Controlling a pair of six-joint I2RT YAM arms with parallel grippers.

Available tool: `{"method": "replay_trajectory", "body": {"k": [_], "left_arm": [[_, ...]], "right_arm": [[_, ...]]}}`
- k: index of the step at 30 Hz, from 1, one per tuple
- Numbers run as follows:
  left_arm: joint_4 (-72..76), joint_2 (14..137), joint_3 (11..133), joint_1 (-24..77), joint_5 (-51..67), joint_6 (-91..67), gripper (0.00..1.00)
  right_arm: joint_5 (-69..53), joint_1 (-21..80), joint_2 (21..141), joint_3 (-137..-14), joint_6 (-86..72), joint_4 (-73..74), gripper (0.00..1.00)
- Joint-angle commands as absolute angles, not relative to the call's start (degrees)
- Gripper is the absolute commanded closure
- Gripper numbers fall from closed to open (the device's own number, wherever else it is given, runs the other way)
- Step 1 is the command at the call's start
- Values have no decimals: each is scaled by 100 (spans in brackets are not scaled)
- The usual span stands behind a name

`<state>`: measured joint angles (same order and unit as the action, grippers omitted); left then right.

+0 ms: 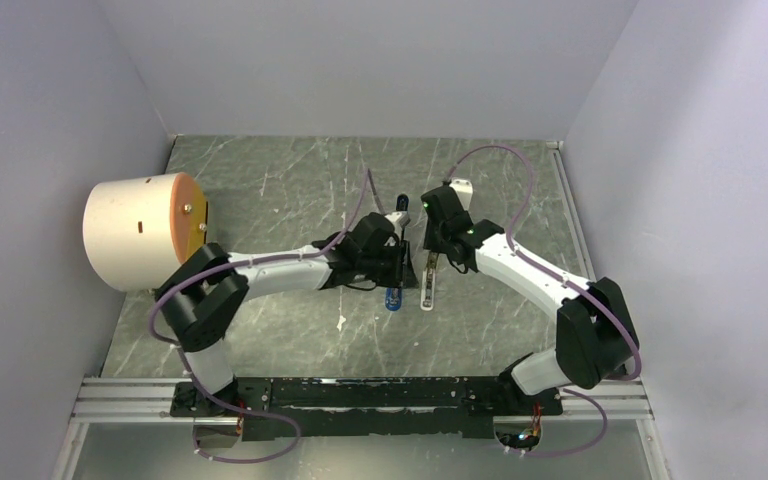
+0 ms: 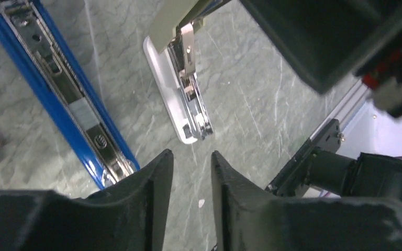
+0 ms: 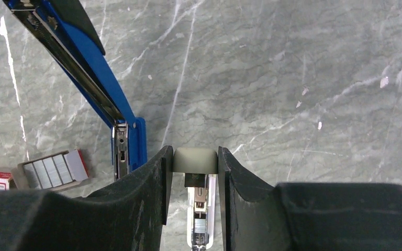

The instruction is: Load the staples into the stapler

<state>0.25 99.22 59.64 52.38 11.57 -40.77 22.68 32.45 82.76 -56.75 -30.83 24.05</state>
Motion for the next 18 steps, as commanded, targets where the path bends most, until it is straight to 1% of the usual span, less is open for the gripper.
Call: {"method": "replay_trajectory", "body": {"k": [1, 3, 8, 14, 18], "left_arm": [[-449, 10343, 6655, 5450, 767, -4199, 67], [-705, 10504, 6878, 5586, 370, -4193, 70], [-865, 10885, 7053, 5642, 211, -4287, 74], [-862, 11048, 7048, 5711, 263, -4291, 85], [-835, 11094, 6980, 5718, 273, -4316, 86]], "right_arm": [[2154, 3204, 8265, -5573, -2838, 2015, 71], [2151, 3201, 8246, -5536, -2822, 1995, 71], [2123, 3199, 8210, -5443, -2832, 1955, 71], [2096, 3204, 8086, -5327, -2924, 1924, 72], [2032, 3195, 8058, -5291, -2975, 1903, 72]]}}
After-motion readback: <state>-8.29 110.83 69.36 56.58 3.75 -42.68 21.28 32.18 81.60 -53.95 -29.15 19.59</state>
